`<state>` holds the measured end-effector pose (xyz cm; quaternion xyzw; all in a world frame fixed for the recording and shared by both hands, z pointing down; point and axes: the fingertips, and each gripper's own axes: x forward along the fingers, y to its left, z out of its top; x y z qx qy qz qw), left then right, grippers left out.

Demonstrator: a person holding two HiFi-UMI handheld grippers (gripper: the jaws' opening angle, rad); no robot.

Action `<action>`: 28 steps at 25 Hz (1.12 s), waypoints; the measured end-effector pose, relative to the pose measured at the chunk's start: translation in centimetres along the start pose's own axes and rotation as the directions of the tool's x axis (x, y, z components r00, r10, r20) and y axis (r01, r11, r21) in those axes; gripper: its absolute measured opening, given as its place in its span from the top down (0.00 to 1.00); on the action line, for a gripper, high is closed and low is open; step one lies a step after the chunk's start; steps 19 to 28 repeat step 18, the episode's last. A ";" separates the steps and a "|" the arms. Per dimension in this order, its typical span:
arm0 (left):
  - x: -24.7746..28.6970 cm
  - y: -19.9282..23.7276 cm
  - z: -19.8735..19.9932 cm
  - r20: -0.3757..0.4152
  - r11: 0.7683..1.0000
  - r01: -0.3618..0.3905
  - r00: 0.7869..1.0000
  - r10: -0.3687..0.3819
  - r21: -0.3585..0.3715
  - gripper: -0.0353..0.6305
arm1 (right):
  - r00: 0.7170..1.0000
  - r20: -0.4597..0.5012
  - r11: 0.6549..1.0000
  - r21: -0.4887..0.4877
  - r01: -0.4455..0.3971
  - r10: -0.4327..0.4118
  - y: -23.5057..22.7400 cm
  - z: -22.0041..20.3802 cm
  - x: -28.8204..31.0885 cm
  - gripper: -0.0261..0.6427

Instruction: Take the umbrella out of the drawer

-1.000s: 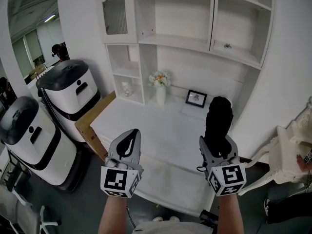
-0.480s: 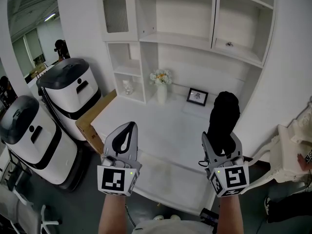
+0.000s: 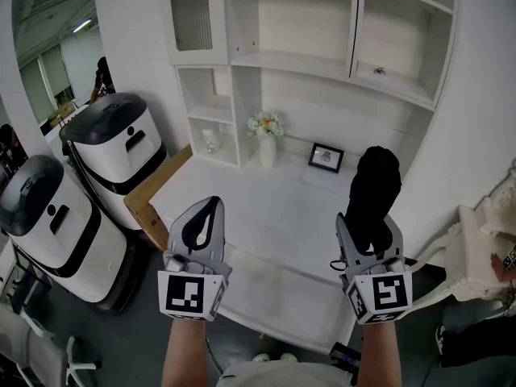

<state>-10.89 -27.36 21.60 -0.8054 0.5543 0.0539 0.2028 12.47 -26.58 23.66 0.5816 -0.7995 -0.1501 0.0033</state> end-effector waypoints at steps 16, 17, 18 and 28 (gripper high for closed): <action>-0.1 -0.3 -0.1 -0.009 1.000 -0.005 1.000 0.005 -0.002 0.94 | 1.000 -0.005 1.000 -0.015 0.001 -0.001 -0.1 -0.1 -0.9 0.60; -0.1 -0.3 -0.1 -0.009 1.000 -0.006 1.000 0.006 -0.002 0.94 | 1.000 -0.005 1.000 -0.015 0.002 -0.002 -0.2 -0.2 -0.9 0.60; -0.1 -0.3 -0.1 -0.010 1.000 -0.007 1.000 0.007 -0.002 0.94 | 1.000 -0.006 1.000 -0.016 0.003 -0.003 -0.2 -0.3 -1.0 0.60; -0.1 -0.3 -0.1 -0.010 1.000 -0.007 1.000 0.007 -0.002 0.94 | 1.000 -0.006 1.000 -0.016 0.003 -0.003 -0.2 -0.3 -1.0 0.60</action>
